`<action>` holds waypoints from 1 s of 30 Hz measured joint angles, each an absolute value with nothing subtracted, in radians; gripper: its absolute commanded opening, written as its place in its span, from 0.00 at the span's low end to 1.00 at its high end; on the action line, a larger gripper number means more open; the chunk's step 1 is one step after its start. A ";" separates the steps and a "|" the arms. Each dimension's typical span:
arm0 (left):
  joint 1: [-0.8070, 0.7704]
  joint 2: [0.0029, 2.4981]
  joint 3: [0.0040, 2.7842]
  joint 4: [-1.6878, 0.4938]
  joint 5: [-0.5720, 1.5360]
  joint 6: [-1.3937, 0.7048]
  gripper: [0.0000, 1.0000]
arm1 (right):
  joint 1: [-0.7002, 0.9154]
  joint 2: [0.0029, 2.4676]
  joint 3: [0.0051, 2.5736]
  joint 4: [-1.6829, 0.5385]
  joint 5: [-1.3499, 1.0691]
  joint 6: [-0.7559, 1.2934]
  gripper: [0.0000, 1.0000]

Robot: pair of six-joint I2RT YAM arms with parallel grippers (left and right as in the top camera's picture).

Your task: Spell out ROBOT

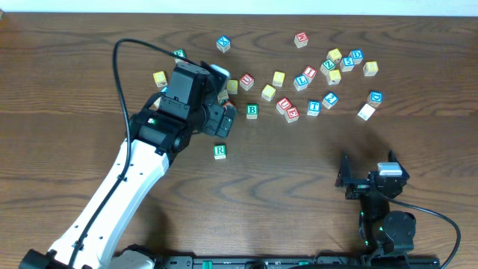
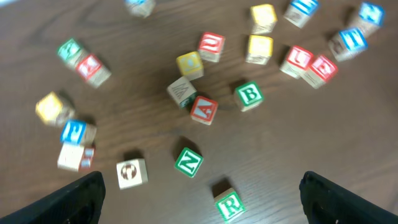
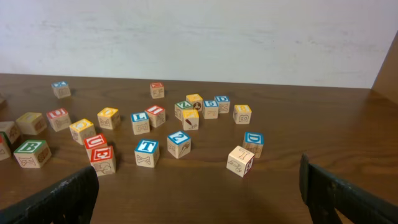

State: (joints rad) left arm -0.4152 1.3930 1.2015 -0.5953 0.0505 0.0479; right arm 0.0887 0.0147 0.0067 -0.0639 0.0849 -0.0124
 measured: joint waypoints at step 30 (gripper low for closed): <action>-0.415 1.752 1.747 -0.959 -0.018 -0.323 0.98 | 0.089 0.015 0.007 -0.064 0.085 -0.012 0.99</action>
State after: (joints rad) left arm -0.4152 1.7519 1.7466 -0.9592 -0.0181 -0.3233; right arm 0.0887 0.0147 0.0067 -0.0639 0.0849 -0.0120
